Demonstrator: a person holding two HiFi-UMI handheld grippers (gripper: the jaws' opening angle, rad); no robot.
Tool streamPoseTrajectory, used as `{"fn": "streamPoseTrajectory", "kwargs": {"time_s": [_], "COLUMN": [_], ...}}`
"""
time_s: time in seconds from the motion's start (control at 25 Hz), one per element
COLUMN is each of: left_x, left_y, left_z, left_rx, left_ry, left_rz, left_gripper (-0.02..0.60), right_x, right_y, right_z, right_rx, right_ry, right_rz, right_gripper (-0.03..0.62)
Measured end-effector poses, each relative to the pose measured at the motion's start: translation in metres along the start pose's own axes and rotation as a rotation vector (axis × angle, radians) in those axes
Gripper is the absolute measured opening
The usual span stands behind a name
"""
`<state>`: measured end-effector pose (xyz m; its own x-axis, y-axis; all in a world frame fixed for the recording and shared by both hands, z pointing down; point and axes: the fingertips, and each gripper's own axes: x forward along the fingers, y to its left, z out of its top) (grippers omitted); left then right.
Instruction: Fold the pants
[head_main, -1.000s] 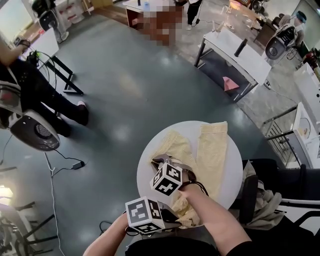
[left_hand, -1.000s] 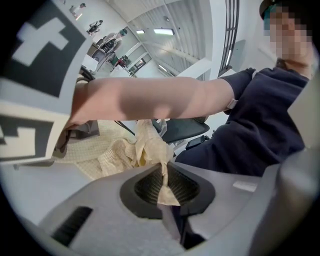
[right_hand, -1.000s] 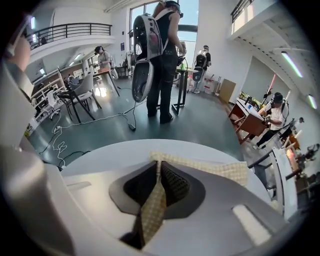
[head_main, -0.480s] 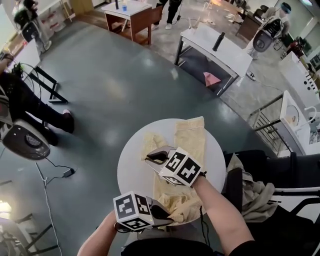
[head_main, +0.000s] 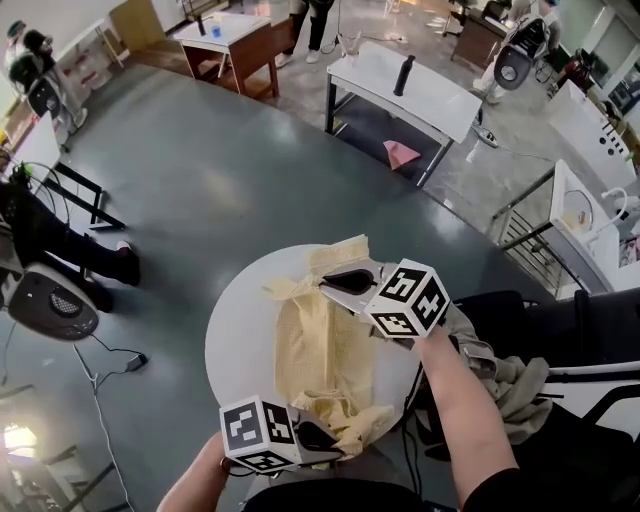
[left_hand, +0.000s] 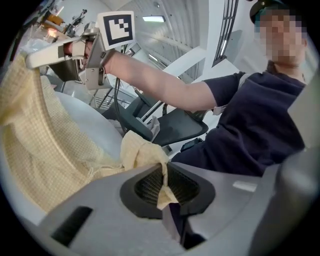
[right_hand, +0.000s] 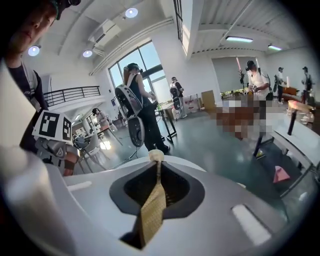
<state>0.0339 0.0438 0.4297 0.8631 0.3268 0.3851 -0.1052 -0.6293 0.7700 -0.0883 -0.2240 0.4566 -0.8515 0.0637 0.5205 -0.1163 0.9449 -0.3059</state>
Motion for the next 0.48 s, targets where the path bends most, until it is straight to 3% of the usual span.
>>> {"fn": "streamPoseTrajectory", "kwargs": {"time_s": [0.24, 0.48], "left_x": [0.015, 0.016], "left_y": [0.000, 0.000], "left_z": [0.013, 0.014], "left_rx": [-0.019, -0.053], "left_ry": [0.011, -0.010], "left_rz": [-0.002, 0.002], "left_gripper": [0.029, 0.029], "right_x": [-0.038, -0.044], "right_y": [-0.080, -0.145], "right_z": [-0.014, -0.075], "right_rx": [0.032, 0.122], "right_ry": [-0.039, 0.112], "right_rz": [-0.163, -0.384], "right_gripper": [0.025, 0.031]}}
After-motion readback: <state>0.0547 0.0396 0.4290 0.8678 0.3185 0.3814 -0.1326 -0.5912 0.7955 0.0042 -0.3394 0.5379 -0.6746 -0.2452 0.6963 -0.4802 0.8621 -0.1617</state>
